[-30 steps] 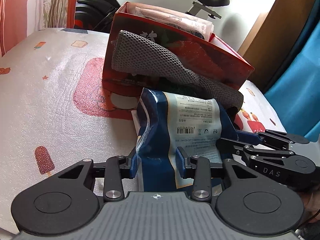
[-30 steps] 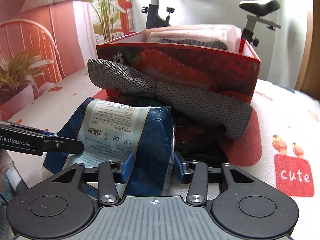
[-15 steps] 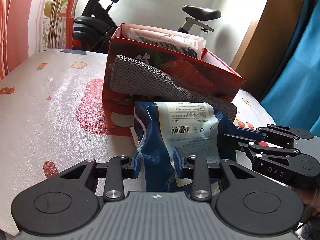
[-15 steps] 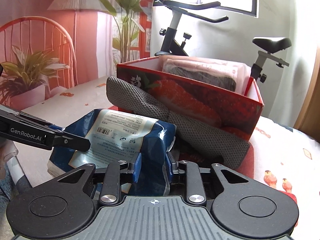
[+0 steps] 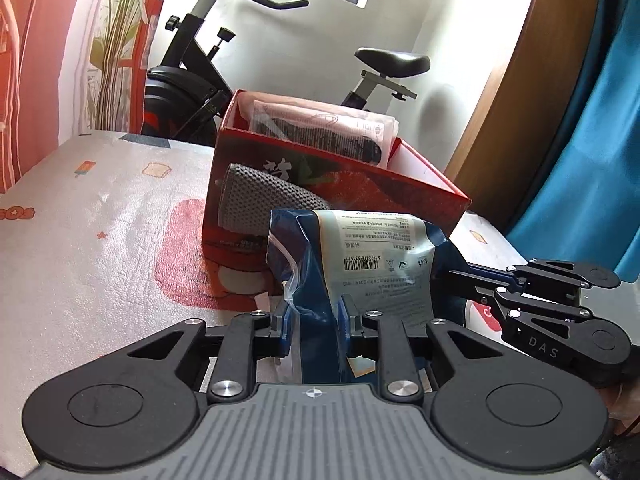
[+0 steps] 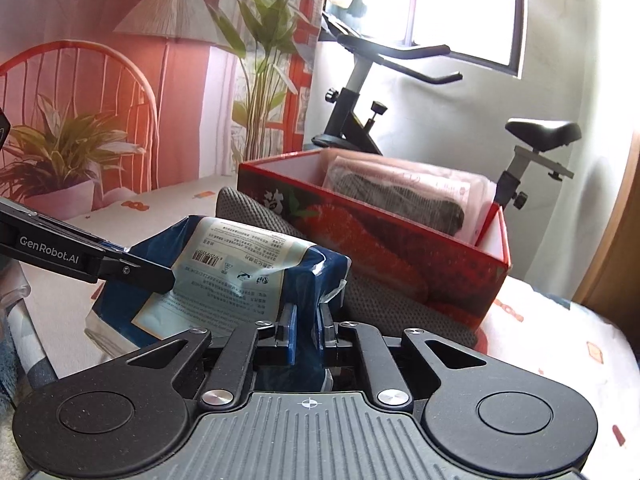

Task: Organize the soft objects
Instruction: 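Carry the blue-and-white bag with both grippers over the red box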

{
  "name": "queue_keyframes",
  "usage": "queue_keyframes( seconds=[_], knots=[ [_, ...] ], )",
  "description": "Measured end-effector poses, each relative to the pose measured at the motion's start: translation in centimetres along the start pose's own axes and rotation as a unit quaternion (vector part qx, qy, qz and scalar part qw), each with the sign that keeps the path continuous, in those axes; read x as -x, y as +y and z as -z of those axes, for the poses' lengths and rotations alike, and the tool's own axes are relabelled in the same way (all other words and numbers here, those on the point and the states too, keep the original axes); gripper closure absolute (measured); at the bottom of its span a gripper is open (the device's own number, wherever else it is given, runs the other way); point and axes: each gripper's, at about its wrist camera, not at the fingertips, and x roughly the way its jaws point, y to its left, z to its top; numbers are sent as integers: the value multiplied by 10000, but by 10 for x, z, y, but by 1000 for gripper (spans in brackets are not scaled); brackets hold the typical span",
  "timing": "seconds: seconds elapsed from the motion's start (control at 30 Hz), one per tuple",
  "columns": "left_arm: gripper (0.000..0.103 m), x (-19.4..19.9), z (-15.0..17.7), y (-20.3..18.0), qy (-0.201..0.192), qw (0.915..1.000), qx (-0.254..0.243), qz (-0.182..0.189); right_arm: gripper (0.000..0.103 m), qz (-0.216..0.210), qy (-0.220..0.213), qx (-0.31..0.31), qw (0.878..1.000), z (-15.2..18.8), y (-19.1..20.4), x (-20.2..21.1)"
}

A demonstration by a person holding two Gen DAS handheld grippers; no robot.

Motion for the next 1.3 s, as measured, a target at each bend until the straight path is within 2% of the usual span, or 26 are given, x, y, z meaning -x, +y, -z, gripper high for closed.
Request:
queue_keyframes(
  seconds=[0.3,0.5,0.67,0.8,0.97,1.07,1.2,1.3],
  knots=[
    [79,7,-39,-5,-448,9989,-139,23,94,73,-470,373,9982,-42,-9,2],
    [79,0,-81,-7,-706,9972,-253,70,95,129,-733,498,9960,-82,-25,-9],
    [79,-23,-129,-6,-768,9963,-386,54,95,244,-879,683,9935,-118,-50,-32],
    [79,-49,-165,-15,-786,9937,-787,-98,95,435,-936,750,9918,-139,-74,-62],
    [79,-93,-192,-20,-566,9930,-1002,-264,95,645,-773,763,9920,-146,-105,-107],
    [79,-122,-201,-17,-299,9936,-1056,-281,96,748,-507,743,9931,-142,-118,-136],
    [79,-153,-202,-8,12,9953,-908,-335,96,753,-152,579,9954,-130,-128,-167],
    [79,-166,-198,-5,247,9936,-1007,-440,96,619,190,415,9970,-120,-130,-184]
  ],
)
